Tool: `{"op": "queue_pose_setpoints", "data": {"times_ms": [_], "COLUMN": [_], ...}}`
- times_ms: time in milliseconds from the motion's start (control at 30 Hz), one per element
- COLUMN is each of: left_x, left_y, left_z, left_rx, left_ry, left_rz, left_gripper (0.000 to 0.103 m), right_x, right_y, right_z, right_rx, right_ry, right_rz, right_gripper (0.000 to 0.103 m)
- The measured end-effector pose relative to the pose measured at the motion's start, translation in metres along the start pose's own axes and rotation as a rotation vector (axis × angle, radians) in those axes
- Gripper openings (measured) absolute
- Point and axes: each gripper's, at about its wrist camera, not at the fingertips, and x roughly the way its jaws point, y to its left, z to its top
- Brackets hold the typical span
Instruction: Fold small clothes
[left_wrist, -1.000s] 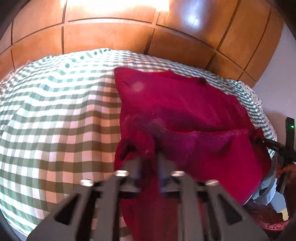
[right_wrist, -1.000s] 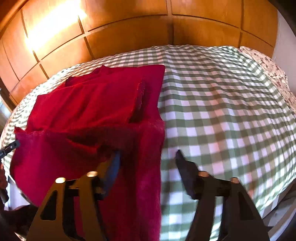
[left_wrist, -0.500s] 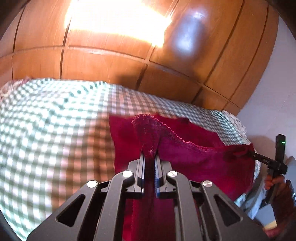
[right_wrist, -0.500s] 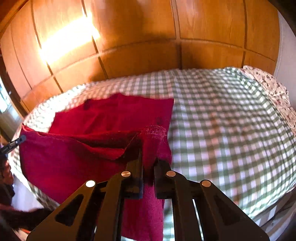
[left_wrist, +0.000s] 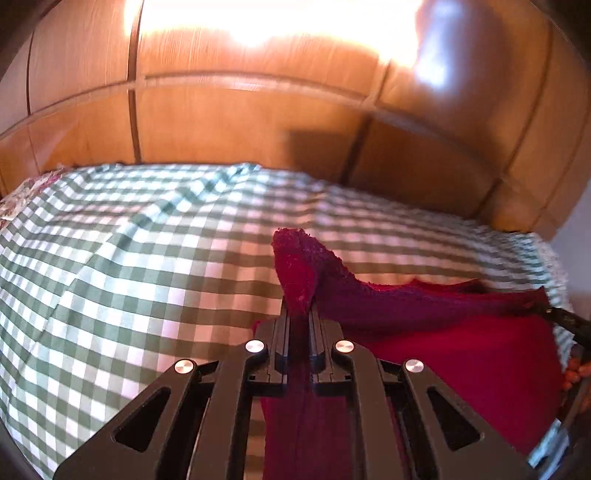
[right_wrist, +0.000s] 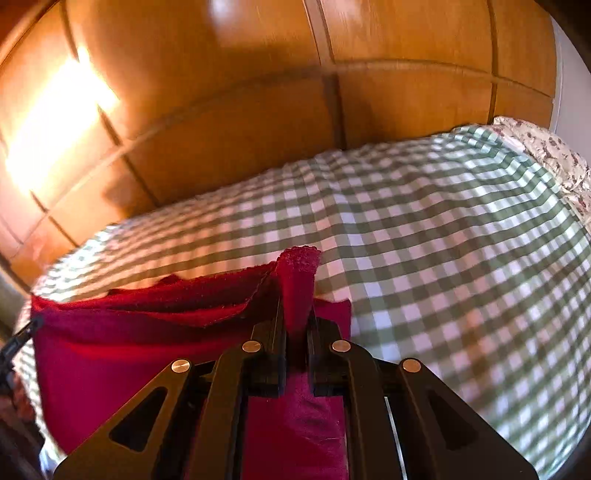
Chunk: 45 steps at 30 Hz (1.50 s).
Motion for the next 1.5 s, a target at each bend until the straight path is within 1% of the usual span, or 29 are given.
{"op": "queue_pose_setpoints", "data": {"times_ms": [100,200,233,267,300,333,367,400,433,467,500,533,633,700,733,833,867,1000,1067,1100,1200,1267,1400,1500], "left_x": [0.02,0.044,0.047,0.046,0.045,0.042,0.038,0.03,0.022,0.014,0.002,-0.007,-0.03,-0.045,-0.051,-0.063,-0.066,-0.08,-0.087,-0.091,-0.093,-0.094,-0.095,-0.094], "left_y": [-0.001,-0.011,-0.013,-0.014,-0.013,-0.012,-0.011,-0.01,-0.009,-0.008,-0.008,-0.009,-0.013,-0.016,-0.017,-0.014,-0.014,-0.012,-0.011,-0.011,-0.009,-0.009,-0.009,-0.009], "left_z": [0.0,-0.012,-0.013,-0.011,-0.009,-0.006,-0.006,-0.006,-0.008,-0.011,-0.016,-0.022,-0.044,-0.063,-0.071,-0.095,-0.101,-0.119,-0.123,-0.126,-0.13,-0.131,-0.133,-0.133], "left_rx": [0.008,0.073,0.078,0.078,0.075,0.072,0.067,0.06,0.054,0.049,0.047,0.051,0.074,0.086,0.089,0.083,0.082,0.101,0.1,0.099,0.098,0.093,0.092,0.094], "left_ry": [0.019,0.063,0.066,0.07,0.073,0.071,0.068,0.058,0.046,0.033,0.016,0.007,-0.018,-0.021,-0.02,-0.003,0.0,0.0,-0.004,-0.004,-0.005,-0.004,-0.003,-0.001], "left_rz": [0.057,0.133,0.144,0.154,0.157,0.16,0.163,0.158,0.151,0.145,0.135,0.126,0.114,0.103,0.105,0.119,0.124,0.146,0.149,0.146,0.142,0.138,0.137,0.135], "left_gripper": [0.007,0.008,0.009,0.012,0.013,0.018,0.025,0.027,0.03,0.033,0.033,0.034,0.035,0.039,0.043,0.044,0.047,0.05,0.051,0.051,0.052,0.052,0.052,0.053], "right_x": [0.029,0.048,0.056,0.061,0.065,0.063,0.061,0.059,0.052,0.047,0.038,0.025,-0.002,-0.015,-0.022,-0.03,-0.032,-0.026,-0.024,-0.024,-0.024,-0.025,-0.013,0.005], "right_y": [0.0,-0.006,-0.007,-0.008,-0.009,-0.009,-0.009,-0.008,-0.008,-0.007,-0.005,-0.003,0.014,0.03,0.044,0.077,0.089,0.117,0.122,0.124,0.125,0.127,0.142,0.158], "right_z": [0.003,0.004,0.002,0.0,-0.002,-0.001,-0.001,0.0,0.0,-0.001,-0.001,-0.003,-0.013,-0.024,-0.035,-0.061,-0.072,-0.1,-0.108,-0.109,-0.097,-0.087,-0.06,-0.042], "right_rx": [0.016,0.027,0.021,0.022,0.027,0.026,0.024,0.016,-0.001,-0.006,-0.006,-0.007,-0.05,-0.087,-0.12,-0.203,-0.233,-0.28,-0.281,-0.282,-0.255,-0.268,-0.309,-0.38], "right_ry": [0.022,0.033,0.044,0.055,0.058,0.051,0.047,0.041,0.028,0.015,-0.011,-0.048,-0.083,-0.08,-0.071,-0.045,-0.036,0.0,0.004,0.002,0.017,0.0,-0.013,-0.01], "right_rz": [-0.042,-0.086,-0.105,-0.11,-0.109,-0.113,-0.109,-0.111,-0.143,-0.164,-0.171,-0.163,-0.121,-0.066,-0.016,0.059,0.083,0.102,0.082,0.075,0.097,0.091,0.07,0.023], "right_gripper": [0.006,0.006,0.006,0.006,0.006,0.007,0.01,0.022,0.044,0.055,0.063,0.063,0.063,0.063,0.063,0.063,0.063,0.063,0.063,0.063,0.063,0.063,0.063,0.063]}}
